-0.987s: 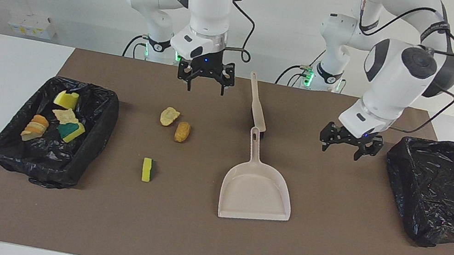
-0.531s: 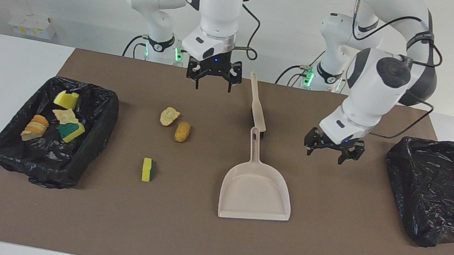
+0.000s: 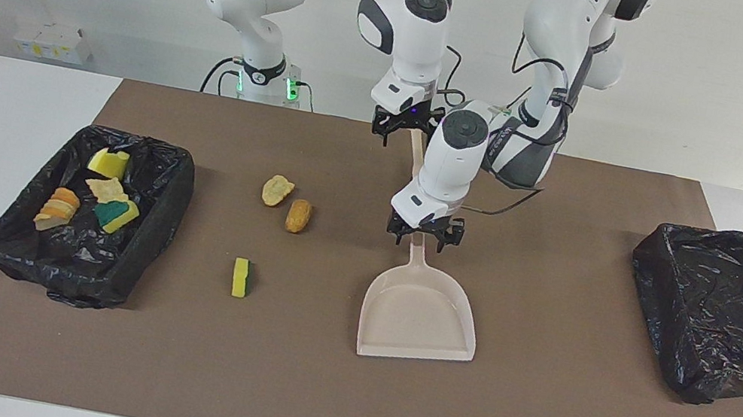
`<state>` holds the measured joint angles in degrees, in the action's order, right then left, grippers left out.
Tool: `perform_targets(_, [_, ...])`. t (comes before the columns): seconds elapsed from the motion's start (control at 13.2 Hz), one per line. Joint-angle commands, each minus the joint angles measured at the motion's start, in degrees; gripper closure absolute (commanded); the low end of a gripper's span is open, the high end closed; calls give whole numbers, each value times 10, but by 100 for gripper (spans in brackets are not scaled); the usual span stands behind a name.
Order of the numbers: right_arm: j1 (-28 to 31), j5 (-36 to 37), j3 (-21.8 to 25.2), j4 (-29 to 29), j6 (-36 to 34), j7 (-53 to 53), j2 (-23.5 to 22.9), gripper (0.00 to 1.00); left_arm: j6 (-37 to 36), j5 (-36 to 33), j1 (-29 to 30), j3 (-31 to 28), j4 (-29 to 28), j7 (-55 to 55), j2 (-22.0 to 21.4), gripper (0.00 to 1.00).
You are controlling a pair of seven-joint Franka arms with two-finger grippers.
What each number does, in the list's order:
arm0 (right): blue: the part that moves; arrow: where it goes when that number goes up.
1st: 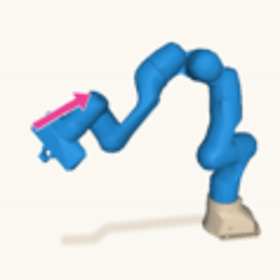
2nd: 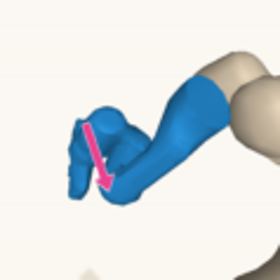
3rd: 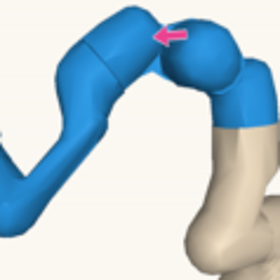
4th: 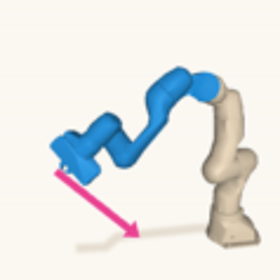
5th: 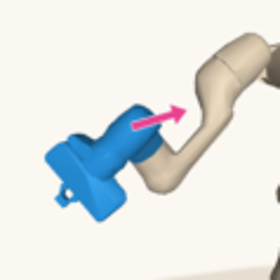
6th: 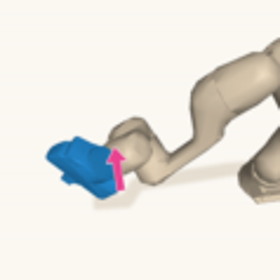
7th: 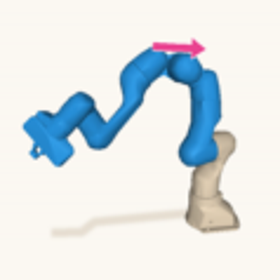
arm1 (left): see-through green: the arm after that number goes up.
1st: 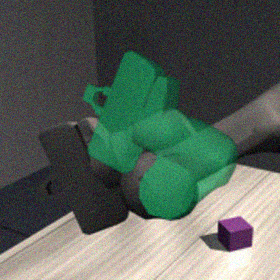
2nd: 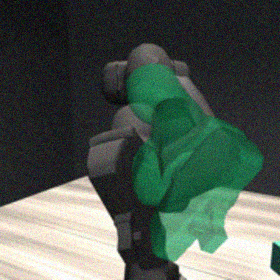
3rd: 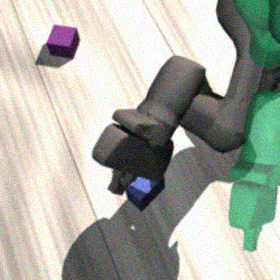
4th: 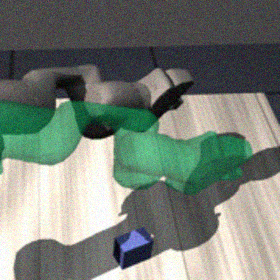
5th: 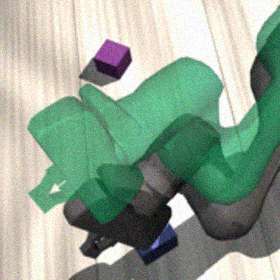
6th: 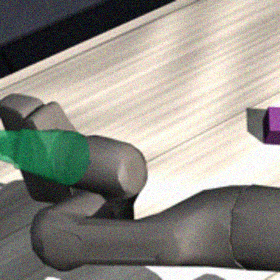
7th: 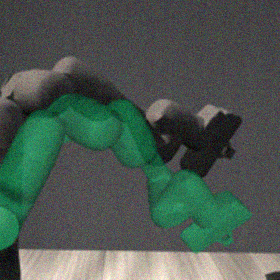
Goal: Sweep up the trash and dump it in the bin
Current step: 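Reach the left gripper toward the dustpan while the right gripper reaches the brush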
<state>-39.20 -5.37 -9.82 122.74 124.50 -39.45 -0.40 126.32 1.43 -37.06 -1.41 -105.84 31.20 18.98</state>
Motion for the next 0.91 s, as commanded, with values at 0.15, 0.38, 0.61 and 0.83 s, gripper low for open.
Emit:
perform_targets(0.15, [-19,-10,2,27,32,-8,-3,0,0,2,-8,-8,-26,11,-26,20])
perform_targets(0.38, [-21,-10,2,28,36,-9,-9,0,-7,8,-8,-7,-25,17,-26,29])
perform_targets(0.61, [-20,-10,2,36,39,-7,-10,0,-7,27,-9,-7,-25,19,-27,35])
perform_targets(0.83, [-21,-10,2,57,39,-3,-8,0,-10,28,-9,-3,-24,19,-26,35])
